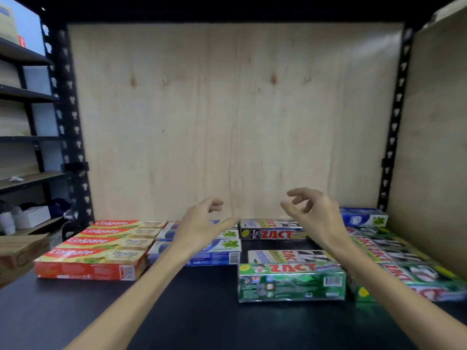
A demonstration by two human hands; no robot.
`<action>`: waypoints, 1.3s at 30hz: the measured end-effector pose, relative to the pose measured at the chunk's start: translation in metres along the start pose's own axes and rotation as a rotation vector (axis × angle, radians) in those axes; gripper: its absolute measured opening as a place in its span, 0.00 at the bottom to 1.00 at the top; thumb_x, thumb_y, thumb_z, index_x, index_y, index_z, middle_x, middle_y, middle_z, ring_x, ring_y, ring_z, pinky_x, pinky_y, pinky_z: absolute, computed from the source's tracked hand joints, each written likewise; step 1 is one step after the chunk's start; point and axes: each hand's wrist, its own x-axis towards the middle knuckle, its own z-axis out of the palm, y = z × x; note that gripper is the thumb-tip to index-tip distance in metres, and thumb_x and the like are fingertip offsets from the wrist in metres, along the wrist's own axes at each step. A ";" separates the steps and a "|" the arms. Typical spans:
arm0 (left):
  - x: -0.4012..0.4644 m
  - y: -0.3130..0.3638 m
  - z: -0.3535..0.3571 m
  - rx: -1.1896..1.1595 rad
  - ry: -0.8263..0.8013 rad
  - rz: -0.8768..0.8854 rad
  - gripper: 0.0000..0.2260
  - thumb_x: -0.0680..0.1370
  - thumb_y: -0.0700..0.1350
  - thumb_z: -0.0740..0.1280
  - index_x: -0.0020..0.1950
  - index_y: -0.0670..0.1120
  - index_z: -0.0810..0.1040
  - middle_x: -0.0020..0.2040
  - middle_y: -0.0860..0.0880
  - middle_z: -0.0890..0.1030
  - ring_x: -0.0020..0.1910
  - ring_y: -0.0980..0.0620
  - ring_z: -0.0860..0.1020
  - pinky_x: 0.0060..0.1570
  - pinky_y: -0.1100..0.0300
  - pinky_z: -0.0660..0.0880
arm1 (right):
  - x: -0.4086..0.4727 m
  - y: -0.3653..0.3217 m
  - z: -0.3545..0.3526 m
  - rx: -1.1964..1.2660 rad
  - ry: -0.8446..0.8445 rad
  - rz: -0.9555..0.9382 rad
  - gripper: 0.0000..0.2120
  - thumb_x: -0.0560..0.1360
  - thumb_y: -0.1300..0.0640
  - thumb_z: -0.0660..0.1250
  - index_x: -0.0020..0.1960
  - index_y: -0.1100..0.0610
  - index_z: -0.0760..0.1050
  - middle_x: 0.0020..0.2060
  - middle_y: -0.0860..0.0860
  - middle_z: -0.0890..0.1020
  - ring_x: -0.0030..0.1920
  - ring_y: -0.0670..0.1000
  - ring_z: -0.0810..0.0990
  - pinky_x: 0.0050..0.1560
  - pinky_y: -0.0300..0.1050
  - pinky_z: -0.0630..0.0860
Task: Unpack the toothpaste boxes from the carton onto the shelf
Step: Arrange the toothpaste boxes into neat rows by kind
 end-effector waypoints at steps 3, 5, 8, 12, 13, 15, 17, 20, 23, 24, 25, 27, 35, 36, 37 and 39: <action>0.018 0.030 0.036 -0.013 -0.010 0.015 0.26 0.71 0.61 0.76 0.63 0.50 0.77 0.56 0.54 0.81 0.56 0.55 0.78 0.61 0.54 0.75 | 0.005 0.049 -0.036 -0.156 0.001 0.112 0.19 0.71 0.41 0.74 0.59 0.48 0.80 0.49 0.49 0.84 0.45 0.50 0.81 0.47 0.48 0.77; 0.029 0.049 0.061 -0.001 -0.046 0.019 0.24 0.72 0.59 0.76 0.63 0.49 0.77 0.56 0.53 0.80 0.56 0.54 0.78 0.60 0.54 0.75 | 0.009 0.078 -0.059 -0.329 -0.031 0.161 0.25 0.70 0.40 0.75 0.63 0.49 0.78 0.53 0.52 0.84 0.53 0.56 0.82 0.54 0.51 0.78; 0.044 0.073 0.098 0.008 -0.099 0.028 0.22 0.74 0.58 0.74 0.63 0.51 0.76 0.56 0.52 0.80 0.54 0.53 0.77 0.59 0.53 0.76 | 0.015 0.120 -0.087 -0.448 -0.104 0.242 0.28 0.67 0.35 0.73 0.63 0.45 0.72 0.54 0.55 0.83 0.54 0.59 0.81 0.54 0.54 0.78; 0.060 0.097 0.142 -0.014 -0.185 0.018 0.23 0.74 0.61 0.72 0.65 0.51 0.75 0.57 0.51 0.79 0.55 0.51 0.78 0.58 0.53 0.76 | 0.025 0.163 -0.106 -0.518 -0.198 0.327 0.43 0.56 0.18 0.60 0.63 0.41 0.65 0.56 0.55 0.79 0.59 0.59 0.76 0.59 0.55 0.75; 0.063 0.101 0.152 -0.013 -0.194 0.023 0.24 0.75 0.61 0.72 0.65 0.50 0.74 0.57 0.50 0.79 0.55 0.50 0.78 0.58 0.54 0.76 | 0.027 0.167 -0.107 -0.577 -0.230 0.352 0.46 0.56 0.17 0.59 0.66 0.41 0.64 0.59 0.55 0.79 0.61 0.60 0.75 0.61 0.55 0.74; 0.069 0.106 0.170 -0.024 -0.207 0.015 0.24 0.75 0.58 0.73 0.66 0.48 0.74 0.55 0.49 0.80 0.54 0.50 0.79 0.57 0.54 0.76 | 0.032 0.172 -0.106 -0.638 -0.267 0.371 0.45 0.62 0.20 0.63 0.73 0.42 0.61 0.64 0.53 0.78 0.64 0.59 0.75 0.63 0.52 0.72; 0.072 0.109 0.186 -0.059 -0.232 -0.006 0.23 0.75 0.55 0.74 0.66 0.47 0.73 0.52 0.49 0.81 0.53 0.49 0.80 0.56 0.54 0.77 | 0.037 0.177 -0.101 -0.605 -0.273 0.347 0.44 0.66 0.23 0.65 0.75 0.42 0.59 0.67 0.50 0.77 0.65 0.57 0.76 0.65 0.52 0.71; 0.075 0.111 0.205 -0.045 -0.235 -0.011 0.21 0.74 0.50 0.76 0.64 0.46 0.76 0.53 0.48 0.84 0.51 0.48 0.82 0.56 0.52 0.78 | 0.039 0.184 -0.095 -0.549 -0.249 0.336 0.41 0.68 0.28 0.68 0.75 0.44 0.62 0.68 0.50 0.77 0.66 0.58 0.75 0.65 0.52 0.72; 0.075 0.115 0.213 -0.033 -0.192 0.001 0.18 0.76 0.46 0.75 0.64 0.47 0.78 0.56 0.48 0.83 0.52 0.48 0.82 0.56 0.56 0.77 | 0.038 0.187 -0.095 -0.459 -0.197 0.334 0.31 0.72 0.41 0.73 0.71 0.46 0.68 0.64 0.53 0.80 0.63 0.58 0.77 0.62 0.50 0.74; 0.075 0.117 0.213 -0.039 -0.173 -0.003 0.18 0.76 0.45 0.75 0.64 0.46 0.78 0.57 0.47 0.83 0.53 0.48 0.82 0.56 0.57 0.77 | 0.037 0.187 -0.097 -0.397 -0.163 0.338 0.29 0.72 0.45 0.74 0.70 0.48 0.70 0.62 0.54 0.81 0.60 0.57 0.79 0.59 0.48 0.75; 0.075 0.117 0.212 -0.050 -0.156 -0.007 0.18 0.76 0.44 0.75 0.64 0.46 0.78 0.58 0.47 0.82 0.54 0.47 0.81 0.57 0.56 0.76 | 0.035 0.185 -0.098 -0.332 -0.129 0.339 0.26 0.72 0.49 0.75 0.68 0.49 0.72 0.60 0.53 0.82 0.56 0.56 0.80 0.56 0.45 0.76; 0.073 0.116 0.206 -0.072 -0.147 -0.022 0.19 0.76 0.43 0.75 0.65 0.46 0.77 0.59 0.46 0.83 0.54 0.47 0.82 0.58 0.52 0.77 | 0.030 0.178 -0.101 -0.245 -0.065 0.310 0.23 0.73 0.54 0.75 0.65 0.53 0.74 0.55 0.53 0.83 0.48 0.53 0.80 0.48 0.41 0.73; 0.026 0.114 0.127 -0.144 0.014 -0.032 0.24 0.79 0.49 0.71 0.73 0.48 0.68 0.48 0.54 0.80 0.44 0.57 0.79 0.40 0.64 0.72 | -0.003 0.107 -0.103 -0.168 0.057 0.154 0.26 0.72 0.55 0.76 0.69 0.54 0.76 0.59 0.60 0.79 0.64 0.60 0.73 0.65 0.50 0.70; 0.016 0.111 0.113 -0.161 0.046 -0.032 0.24 0.79 0.49 0.71 0.73 0.47 0.69 0.46 0.57 0.79 0.43 0.59 0.78 0.42 0.63 0.71 | -0.010 0.094 -0.101 -0.162 0.058 0.136 0.26 0.72 0.55 0.76 0.69 0.53 0.76 0.58 0.60 0.79 0.64 0.60 0.72 0.65 0.49 0.69; 0.004 0.109 0.099 -0.174 0.075 -0.037 0.24 0.79 0.48 0.72 0.72 0.47 0.70 0.44 0.59 0.78 0.43 0.61 0.78 0.43 0.64 0.71 | -0.018 0.083 -0.099 -0.154 0.055 0.121 0.25 0.72 0.54 0.76 0.68 0.54 0.77 0.57 0.60 0.79 0.64 0.60 0.71 0.65 0.49 0.68; -0.021 0.101 0.073 -0.199 0.130 -0.055 0.23 0.78 0.46 0.73 0.71 0.46 0.72 0.43 0.63 0.77 0.42 0.63 0.78 0.40 0.69 0.72 | -0.034 0.061 -0.092 -0.142 0.044 0.091 0.24 0.72 0.54 0.77 0.67 0.54 0.78 0.55 0.59 0.79 0.63 0.61 0.71 0.62 0.48 0.68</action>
